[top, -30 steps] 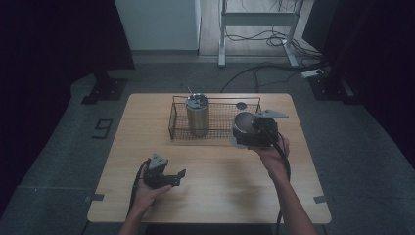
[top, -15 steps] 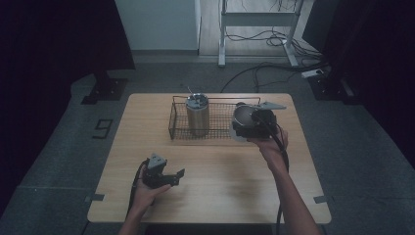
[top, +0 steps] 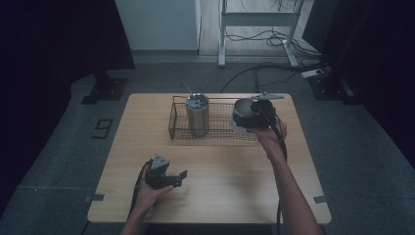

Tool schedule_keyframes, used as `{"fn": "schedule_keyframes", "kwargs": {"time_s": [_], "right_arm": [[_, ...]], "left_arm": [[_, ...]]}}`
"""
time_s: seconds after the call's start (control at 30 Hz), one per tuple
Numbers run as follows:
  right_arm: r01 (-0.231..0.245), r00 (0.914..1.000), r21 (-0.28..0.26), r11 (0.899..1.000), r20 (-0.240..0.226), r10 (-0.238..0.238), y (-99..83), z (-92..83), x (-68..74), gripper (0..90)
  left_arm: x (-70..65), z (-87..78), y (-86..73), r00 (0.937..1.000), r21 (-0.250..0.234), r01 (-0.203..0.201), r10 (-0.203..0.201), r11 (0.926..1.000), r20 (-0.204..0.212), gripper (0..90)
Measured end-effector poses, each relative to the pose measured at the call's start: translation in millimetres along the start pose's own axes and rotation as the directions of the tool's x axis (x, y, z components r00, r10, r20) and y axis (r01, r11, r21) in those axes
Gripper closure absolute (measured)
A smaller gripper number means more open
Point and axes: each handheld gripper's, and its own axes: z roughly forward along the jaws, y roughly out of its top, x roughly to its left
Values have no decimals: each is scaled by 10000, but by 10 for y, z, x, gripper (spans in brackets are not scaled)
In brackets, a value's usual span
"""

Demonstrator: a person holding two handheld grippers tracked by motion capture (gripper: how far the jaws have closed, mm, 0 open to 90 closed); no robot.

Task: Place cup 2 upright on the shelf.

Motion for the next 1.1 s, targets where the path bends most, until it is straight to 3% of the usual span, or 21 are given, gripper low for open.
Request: {"fn": "schedule_keyframes", "kwargs": {"time_s": [0.3,1.1], "right_arm": [[-14,10000,354,9994,49,12,50,183,-62,70],[-97,9995,710,9974,301,76,152,480,-209,70]], "left_arm": [[9,-40,12,10000,-126,17,-16,9999,45,146],[13,3,-12,9999,152,-48,45,9999,159,146]]}}
